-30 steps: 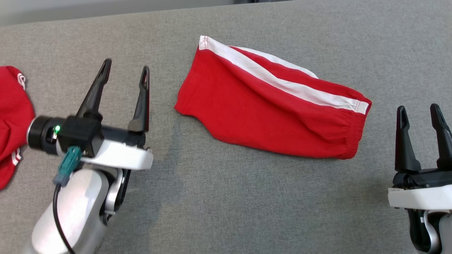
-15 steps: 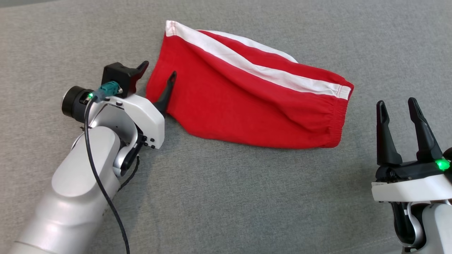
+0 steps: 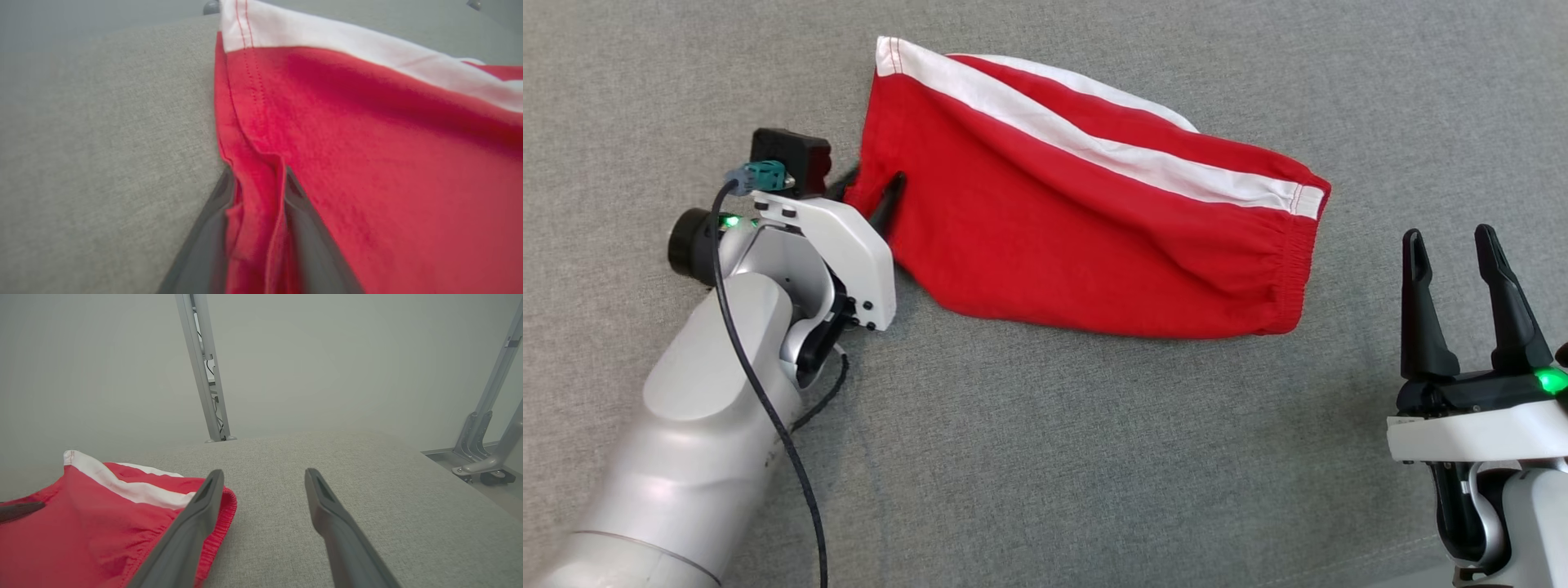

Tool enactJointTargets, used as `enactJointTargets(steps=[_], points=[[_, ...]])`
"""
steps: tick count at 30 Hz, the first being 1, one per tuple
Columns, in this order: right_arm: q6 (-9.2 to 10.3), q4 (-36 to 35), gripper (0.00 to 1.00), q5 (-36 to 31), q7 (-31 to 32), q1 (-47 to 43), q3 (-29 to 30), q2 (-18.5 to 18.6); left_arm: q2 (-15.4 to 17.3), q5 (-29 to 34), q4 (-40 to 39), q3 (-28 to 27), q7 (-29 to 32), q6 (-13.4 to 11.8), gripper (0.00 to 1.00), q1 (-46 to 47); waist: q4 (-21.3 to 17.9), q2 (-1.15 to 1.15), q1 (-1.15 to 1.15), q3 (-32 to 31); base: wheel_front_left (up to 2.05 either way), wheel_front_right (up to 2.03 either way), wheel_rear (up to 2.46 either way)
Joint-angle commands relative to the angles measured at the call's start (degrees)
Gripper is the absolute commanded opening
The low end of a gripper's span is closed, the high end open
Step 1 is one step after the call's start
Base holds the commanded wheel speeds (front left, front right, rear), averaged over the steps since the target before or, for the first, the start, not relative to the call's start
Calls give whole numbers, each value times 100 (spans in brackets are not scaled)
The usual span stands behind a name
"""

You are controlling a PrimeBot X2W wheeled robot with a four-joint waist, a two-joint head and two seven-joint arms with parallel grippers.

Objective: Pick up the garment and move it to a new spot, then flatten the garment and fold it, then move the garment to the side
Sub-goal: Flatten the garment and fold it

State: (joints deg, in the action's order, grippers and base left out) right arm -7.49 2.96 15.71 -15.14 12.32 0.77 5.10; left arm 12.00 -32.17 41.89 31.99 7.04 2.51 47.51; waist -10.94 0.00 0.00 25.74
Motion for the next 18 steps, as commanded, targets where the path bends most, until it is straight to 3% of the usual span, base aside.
enactJointTargets(steps=[1,8,18], points=[[1,12,100,29,-13,-11,27,5,-25,-53,84,48,93,69,0,-80,19,0,0,-14,0,0,0],[1,24,100,47,-14,-68,83,56,-1,-208,-214,-237,-516,-184,0,-325,183,0,0,-111,0,0,0],[1,97,100,102,18,-235,155,225,28,-557,-1583,-488,-963,-698,0,-1903,665,0,0,-373,0,0,0]])
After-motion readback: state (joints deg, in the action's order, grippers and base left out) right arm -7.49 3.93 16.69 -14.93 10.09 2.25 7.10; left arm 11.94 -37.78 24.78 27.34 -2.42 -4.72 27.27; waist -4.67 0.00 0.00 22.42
